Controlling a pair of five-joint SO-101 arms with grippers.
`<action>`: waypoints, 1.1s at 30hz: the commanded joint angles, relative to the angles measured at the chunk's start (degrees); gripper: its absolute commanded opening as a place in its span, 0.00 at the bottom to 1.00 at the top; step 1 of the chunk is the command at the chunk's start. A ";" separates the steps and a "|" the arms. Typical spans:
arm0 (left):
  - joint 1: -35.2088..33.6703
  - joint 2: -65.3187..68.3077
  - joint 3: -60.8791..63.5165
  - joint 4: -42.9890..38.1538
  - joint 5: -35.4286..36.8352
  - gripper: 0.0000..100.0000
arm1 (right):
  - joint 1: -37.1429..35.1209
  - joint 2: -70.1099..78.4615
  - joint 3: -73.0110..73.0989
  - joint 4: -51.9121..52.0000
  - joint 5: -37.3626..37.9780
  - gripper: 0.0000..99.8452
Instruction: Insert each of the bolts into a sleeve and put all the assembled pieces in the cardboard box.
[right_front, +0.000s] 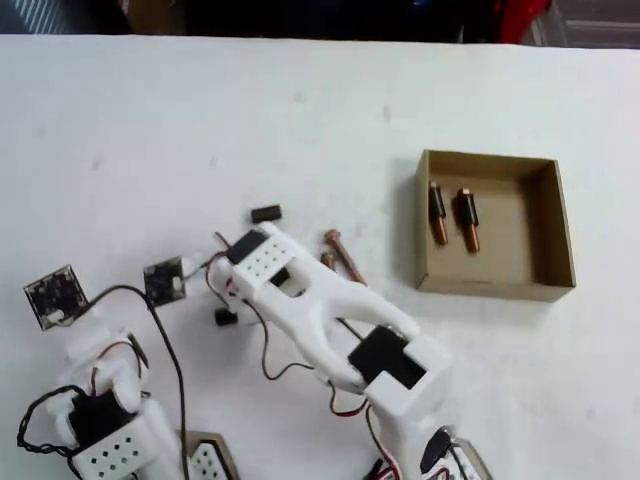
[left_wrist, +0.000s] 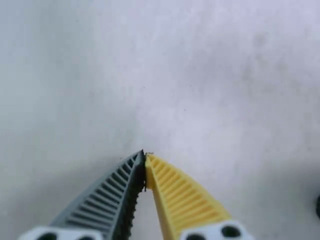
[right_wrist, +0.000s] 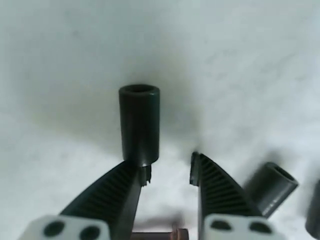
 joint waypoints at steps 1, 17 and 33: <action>-0.57 -0.48 -0.18 0.44 -0.26 0.02 | -0.75 0.48 -1.49 -2.33 0.53 0.04; -0.48 -0.48 -0.18 0.44 -0.26 0.02 | -0.66 0.40 -1.49 -0.48 0.62 0.02; 1.54 -0.48 -0.18 0.44 -0.26 0.02 | 2.68 -9.54 -2.11 6.29 0.44 0.16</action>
